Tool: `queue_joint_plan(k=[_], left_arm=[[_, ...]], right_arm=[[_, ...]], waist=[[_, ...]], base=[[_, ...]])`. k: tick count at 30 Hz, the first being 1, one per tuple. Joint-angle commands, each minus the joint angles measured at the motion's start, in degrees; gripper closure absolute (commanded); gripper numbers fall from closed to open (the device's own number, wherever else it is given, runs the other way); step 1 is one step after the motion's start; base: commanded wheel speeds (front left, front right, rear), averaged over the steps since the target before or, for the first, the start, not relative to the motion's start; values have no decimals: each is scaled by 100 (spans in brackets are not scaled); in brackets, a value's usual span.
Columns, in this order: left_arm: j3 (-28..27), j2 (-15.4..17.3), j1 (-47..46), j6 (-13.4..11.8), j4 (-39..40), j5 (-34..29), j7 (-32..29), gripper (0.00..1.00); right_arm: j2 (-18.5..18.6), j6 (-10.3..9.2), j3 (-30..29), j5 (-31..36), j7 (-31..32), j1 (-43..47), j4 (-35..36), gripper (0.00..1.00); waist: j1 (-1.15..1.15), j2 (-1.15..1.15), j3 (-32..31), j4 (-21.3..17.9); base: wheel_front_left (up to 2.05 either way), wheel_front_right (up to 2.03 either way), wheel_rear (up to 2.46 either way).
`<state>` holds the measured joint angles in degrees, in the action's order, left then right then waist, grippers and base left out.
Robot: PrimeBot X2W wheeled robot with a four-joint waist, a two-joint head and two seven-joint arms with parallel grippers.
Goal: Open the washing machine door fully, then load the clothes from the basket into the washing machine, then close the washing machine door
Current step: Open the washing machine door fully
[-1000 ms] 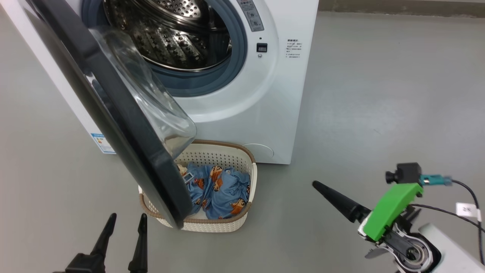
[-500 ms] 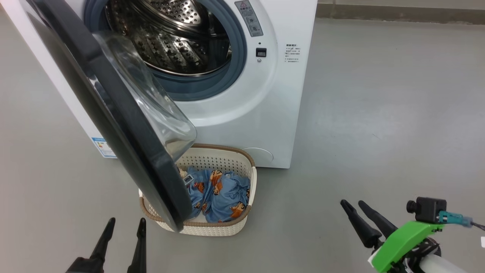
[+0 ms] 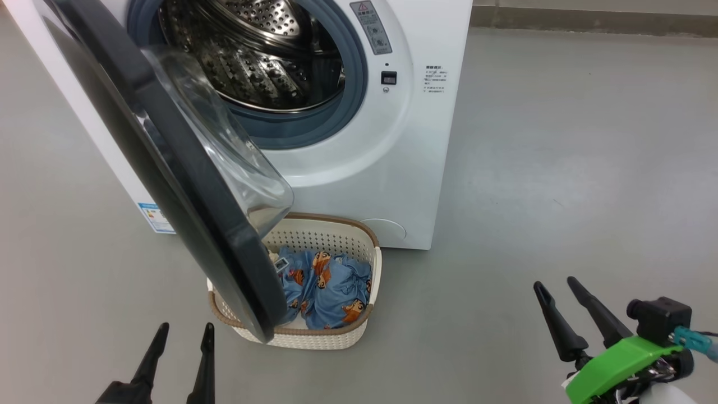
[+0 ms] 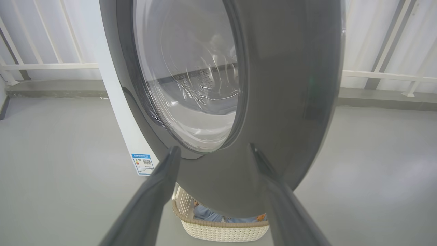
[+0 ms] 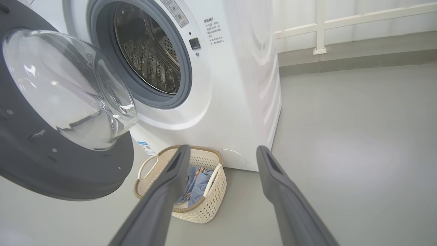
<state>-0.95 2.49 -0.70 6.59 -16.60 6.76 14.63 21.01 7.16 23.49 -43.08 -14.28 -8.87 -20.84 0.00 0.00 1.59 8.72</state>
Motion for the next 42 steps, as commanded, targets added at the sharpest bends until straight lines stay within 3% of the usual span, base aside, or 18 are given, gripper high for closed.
queue_joint_plan(k=[1, 14, 27, 28, 29, 30, 36, 42], left_arm=[[-195, 47, -27, 9, 160, -77, 37, 0], [-218, 42, -24, -10, 162, -72, 37, 0], [-250, 40, -93, -1, 123, -5, 37, 0], [-260, 40, -114, 1, 147, 52, 37, 4], [-277, 40, -136, 3, 180, 131, 37, 80], [-301, 40, -164, 0, 229, 191, 37, 100], [-354, 40, -369, -115, 953, 362, 37, 100], [-43, 39, -661, -336, 2244, 172, 37, 100]], right_arm=[[-9, 33, -199, 368, -71, 130, 224, 0], [-786, 33, -1805, 2130, -72, 1049, 872, 0], [-1089, 33, -2105, 2328, -72, 1321, 827, 0], [-1093, 33, -2102, 2327, -72, 1320, 825, 0], [-1096, 33, -2102, 2328, -72, 1321, 828, 0], [-1100, 33, -2104, 2332, -72, 1322, 832, 0], [-1132, 33, -2127, 2345, -72, 1332, 864, 0], [-1144, 33, -2145, 2356, -72, 1337, 909, 0]], waist=[[0, 0, -14, 13], [0, 0, -70, 78], [0, 0, -71, 98], [0, 0, -78, 97], [0, 0, -85, 97], [0, 0, -95, 98], [0, 0, -128, 101], [0, 0, -135, 90]], base=[[0, 0, 0], [0, 0, 0], [0, 0, 0], [0, 0, 0], [0, 0, 0], [0, 0, 0], [0, 0, 0], [0, 0, 0]])
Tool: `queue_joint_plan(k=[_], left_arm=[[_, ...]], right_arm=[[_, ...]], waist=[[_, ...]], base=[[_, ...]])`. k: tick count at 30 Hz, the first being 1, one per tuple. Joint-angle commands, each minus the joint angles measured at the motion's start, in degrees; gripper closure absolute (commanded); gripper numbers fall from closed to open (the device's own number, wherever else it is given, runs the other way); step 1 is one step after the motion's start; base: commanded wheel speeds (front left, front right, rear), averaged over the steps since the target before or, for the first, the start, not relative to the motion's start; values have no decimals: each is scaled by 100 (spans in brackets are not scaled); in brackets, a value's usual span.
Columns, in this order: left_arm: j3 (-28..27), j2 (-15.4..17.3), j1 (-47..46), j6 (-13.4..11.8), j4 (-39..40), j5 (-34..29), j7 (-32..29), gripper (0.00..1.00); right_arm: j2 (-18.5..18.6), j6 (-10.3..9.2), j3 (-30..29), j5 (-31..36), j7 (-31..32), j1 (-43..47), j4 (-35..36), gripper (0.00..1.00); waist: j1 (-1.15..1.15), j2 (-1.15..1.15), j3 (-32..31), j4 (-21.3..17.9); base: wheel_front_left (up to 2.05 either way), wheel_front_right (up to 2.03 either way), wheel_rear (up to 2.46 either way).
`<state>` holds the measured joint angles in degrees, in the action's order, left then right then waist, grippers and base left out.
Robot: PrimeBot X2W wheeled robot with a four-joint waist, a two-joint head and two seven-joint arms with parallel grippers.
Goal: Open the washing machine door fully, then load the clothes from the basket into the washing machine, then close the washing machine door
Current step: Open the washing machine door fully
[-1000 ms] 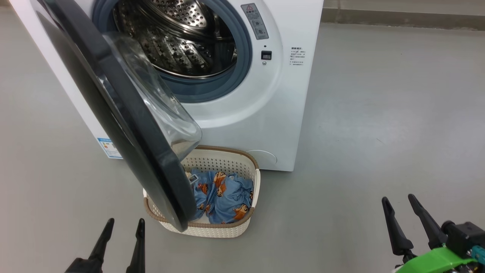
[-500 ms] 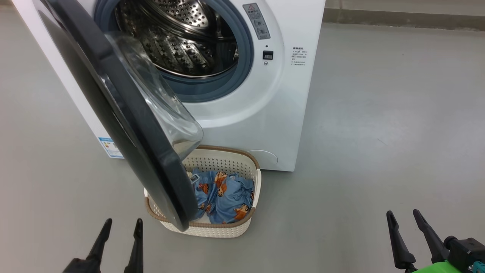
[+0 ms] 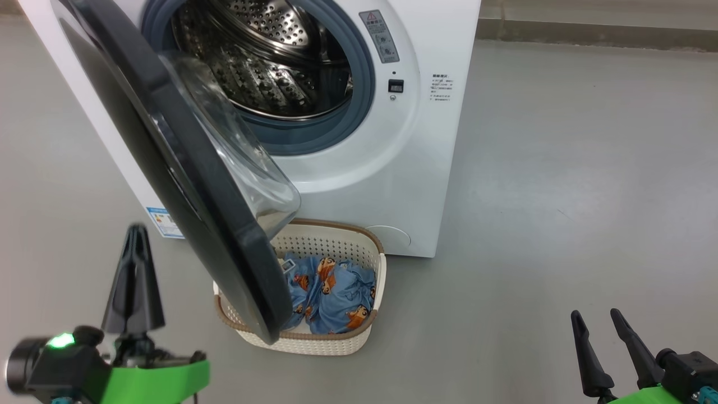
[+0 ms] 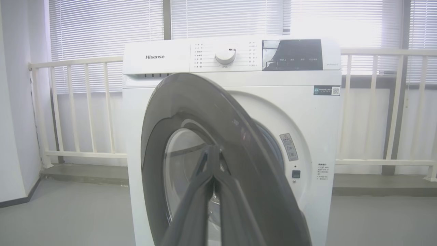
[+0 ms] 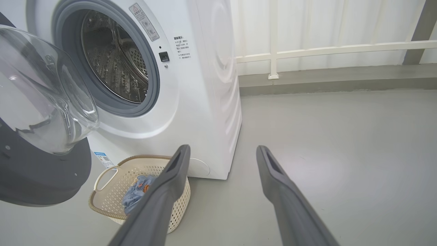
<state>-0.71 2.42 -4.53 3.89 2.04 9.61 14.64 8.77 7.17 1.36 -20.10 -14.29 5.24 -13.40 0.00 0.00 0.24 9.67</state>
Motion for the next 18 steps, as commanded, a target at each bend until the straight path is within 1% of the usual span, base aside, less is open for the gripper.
queue_joint_plan(k=[1, 5, 6, 9, 11, 13, 18], left_arm=[[39, 46, -318, -109, 580, -111, 36, 100], [630, 46, -423, -203, 1132, -142, 36, 100], [630, 46, -423, -203, 1132, -142, 36, 100], [1244, 46, -492, -157, 1211, -5, 7, 100], [1621, 46, -530, -115, 1010, 40, -67, 100], [1899, 46, -572, -122, 757, 228, -63, 100], [2314, 46, -696, -137, 35, 493, -27, 100]], right_arm=[[82, 32, 70, 59, -71, -71, 172, 0], [87, 32, 69, 78, -71, -56, 203, 0], [87, 32, 69, 78, -71, -56, 203, 0], [81, 32, 47, 81, -71, -46, 216, 0], [69, 32, 42, 87, -71, -44, 221, 0], [63, 32, 68, 92, -71, -54, 216, 0], [69, 32, 126, 88, -71, -89, 214, 0]], waist=[[0, 0, -1, -13], [0, 0, 5, -73], [0, 0, 5, -73], [0, 0, 17, -98], [0, 0, 27, -125], [0, 0, 36, -162], [0, 0, 60, -250]], base=[[0, 0, 0], [0, 0, 0], [0, 0, 0], [0, 0, 0], [0, 0, 0], [0, 0, 0], [0, 0, 0]])
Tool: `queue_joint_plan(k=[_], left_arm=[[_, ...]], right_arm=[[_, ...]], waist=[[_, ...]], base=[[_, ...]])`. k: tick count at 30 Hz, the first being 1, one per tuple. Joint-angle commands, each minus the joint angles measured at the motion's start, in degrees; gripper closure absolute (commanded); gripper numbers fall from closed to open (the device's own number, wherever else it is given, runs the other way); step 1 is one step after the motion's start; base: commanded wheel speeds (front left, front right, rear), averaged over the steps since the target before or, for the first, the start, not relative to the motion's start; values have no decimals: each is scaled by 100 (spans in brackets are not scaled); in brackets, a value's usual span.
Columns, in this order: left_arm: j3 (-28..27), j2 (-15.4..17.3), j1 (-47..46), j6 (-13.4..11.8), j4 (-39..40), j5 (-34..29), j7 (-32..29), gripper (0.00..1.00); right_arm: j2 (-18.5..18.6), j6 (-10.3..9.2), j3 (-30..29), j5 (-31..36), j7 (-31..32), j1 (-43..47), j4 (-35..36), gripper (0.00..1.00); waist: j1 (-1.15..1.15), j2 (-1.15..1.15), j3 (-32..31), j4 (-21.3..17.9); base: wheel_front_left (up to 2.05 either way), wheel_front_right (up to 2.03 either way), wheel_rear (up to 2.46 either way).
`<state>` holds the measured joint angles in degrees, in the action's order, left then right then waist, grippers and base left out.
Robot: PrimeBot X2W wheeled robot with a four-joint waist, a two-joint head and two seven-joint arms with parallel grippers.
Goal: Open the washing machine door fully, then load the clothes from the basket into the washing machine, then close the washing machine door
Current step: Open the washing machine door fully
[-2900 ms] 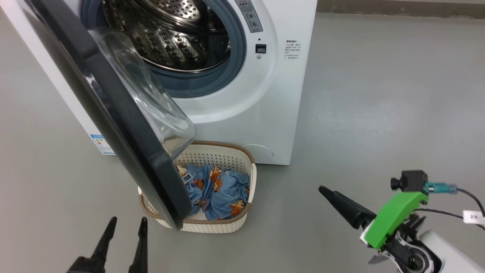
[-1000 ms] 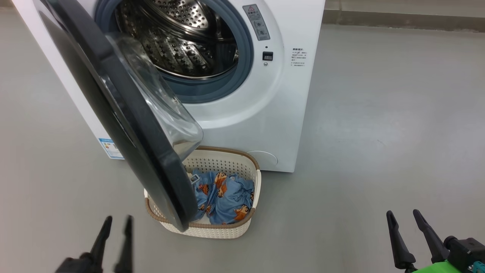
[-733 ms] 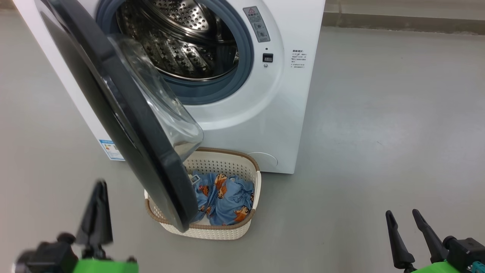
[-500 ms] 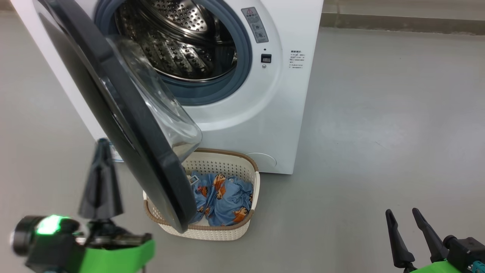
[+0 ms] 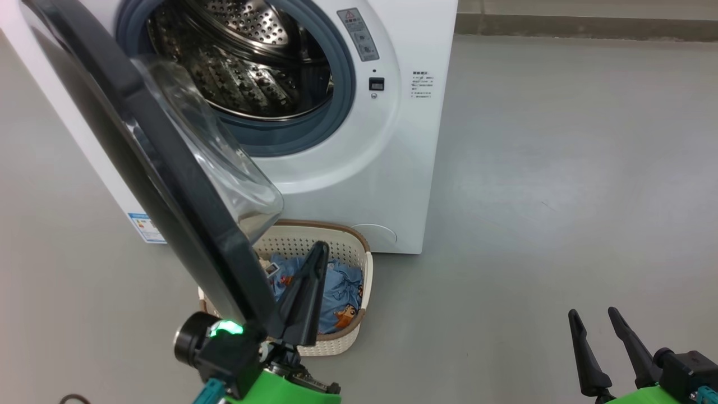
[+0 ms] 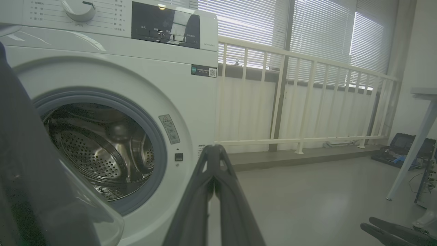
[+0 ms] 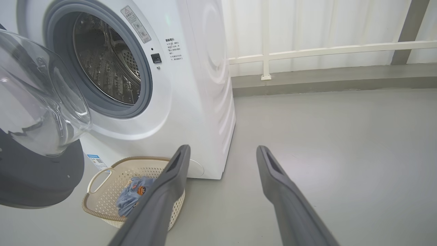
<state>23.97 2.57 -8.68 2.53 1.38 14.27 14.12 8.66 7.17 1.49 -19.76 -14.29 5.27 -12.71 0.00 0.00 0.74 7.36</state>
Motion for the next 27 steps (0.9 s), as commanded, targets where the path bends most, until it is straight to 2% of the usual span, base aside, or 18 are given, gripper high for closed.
queue_joint_plan(k=[1, 12, 27], left_arm=[[-112, 31, -297, -7, -42, 74, 33, 100], [-234, 31, -406, -24, -1619, 439, 83, 100], [-773, 31, -562, 92, -2163, 530, 87, 100]], right_arm=[[83, 32, 124, 52, -71, -97, 142, 0], [89, 32, 133, 27, -71, -119, 139, 0], [98, 32, 133, 27, -71, -173, 226, 0]], waist=[[0, 0, 15, -32], [0, 0, 25, -80], [0, 0, 121, -92]], base=[[0, 0, 0], [0, 0, 0], [0, 0, 0]])
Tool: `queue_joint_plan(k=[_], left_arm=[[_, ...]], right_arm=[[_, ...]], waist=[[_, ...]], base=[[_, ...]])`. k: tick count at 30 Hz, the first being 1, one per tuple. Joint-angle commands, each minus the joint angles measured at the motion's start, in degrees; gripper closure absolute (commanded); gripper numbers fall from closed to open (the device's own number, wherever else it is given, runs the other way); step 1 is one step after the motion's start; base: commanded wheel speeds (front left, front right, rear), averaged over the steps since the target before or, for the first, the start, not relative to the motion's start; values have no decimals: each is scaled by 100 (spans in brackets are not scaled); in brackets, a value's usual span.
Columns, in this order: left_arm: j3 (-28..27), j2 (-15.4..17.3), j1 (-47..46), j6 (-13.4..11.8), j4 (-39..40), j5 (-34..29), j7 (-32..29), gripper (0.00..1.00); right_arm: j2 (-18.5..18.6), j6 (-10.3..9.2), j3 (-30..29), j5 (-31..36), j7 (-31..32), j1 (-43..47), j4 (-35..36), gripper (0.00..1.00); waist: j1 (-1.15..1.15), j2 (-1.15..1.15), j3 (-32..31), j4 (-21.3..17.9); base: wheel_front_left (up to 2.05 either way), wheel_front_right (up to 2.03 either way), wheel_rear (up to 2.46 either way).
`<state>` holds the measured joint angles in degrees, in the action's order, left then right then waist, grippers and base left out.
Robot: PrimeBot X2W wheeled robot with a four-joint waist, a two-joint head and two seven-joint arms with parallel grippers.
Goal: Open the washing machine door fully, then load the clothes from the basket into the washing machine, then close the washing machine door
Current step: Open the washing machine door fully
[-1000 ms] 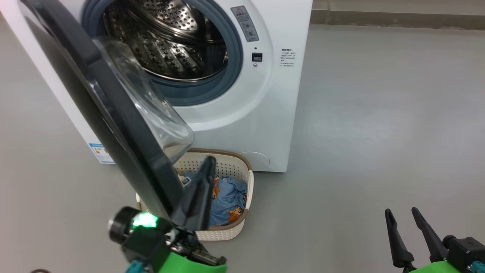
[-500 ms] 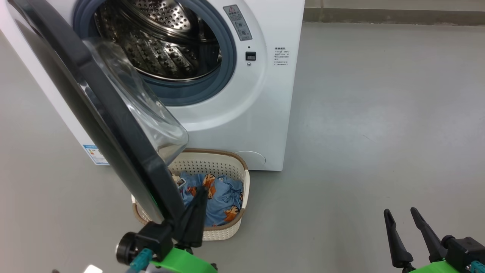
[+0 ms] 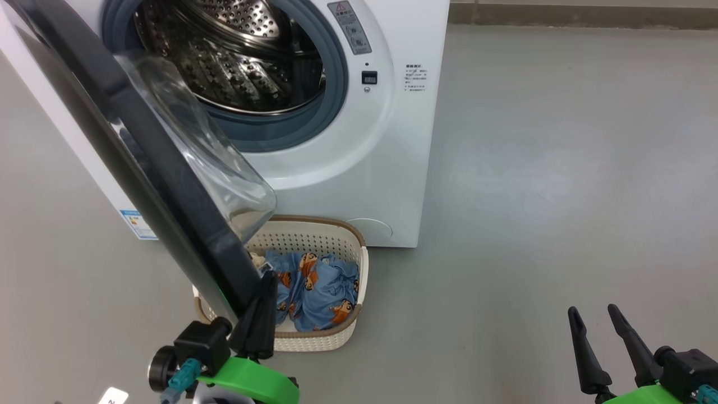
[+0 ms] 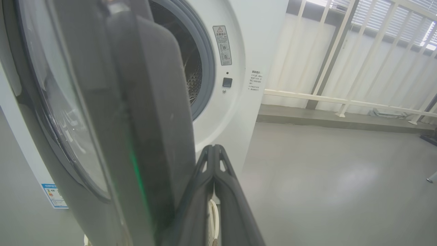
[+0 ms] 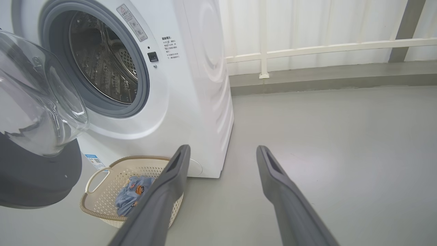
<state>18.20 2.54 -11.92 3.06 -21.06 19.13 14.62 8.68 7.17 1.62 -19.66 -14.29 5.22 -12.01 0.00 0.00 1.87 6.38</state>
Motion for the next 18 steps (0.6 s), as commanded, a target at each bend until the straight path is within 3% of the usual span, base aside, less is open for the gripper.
queue_joint_plan(k=[1, 18], left_arm=[[-212, 34, -250, 46, 67, 39, 37, 100], [-615, 33, -241, 89, -36, -41, 38, 100]], right_arm=[[97, 32, 119, 17, -71, -173, 165, 0], [90, 32, 120, 37, -71, -210, 226, 0]], waist=[[0, 0, 20, 9], [0, 0, 64, 224]], base=[[0, 0, 0], [0, 0, 0]])
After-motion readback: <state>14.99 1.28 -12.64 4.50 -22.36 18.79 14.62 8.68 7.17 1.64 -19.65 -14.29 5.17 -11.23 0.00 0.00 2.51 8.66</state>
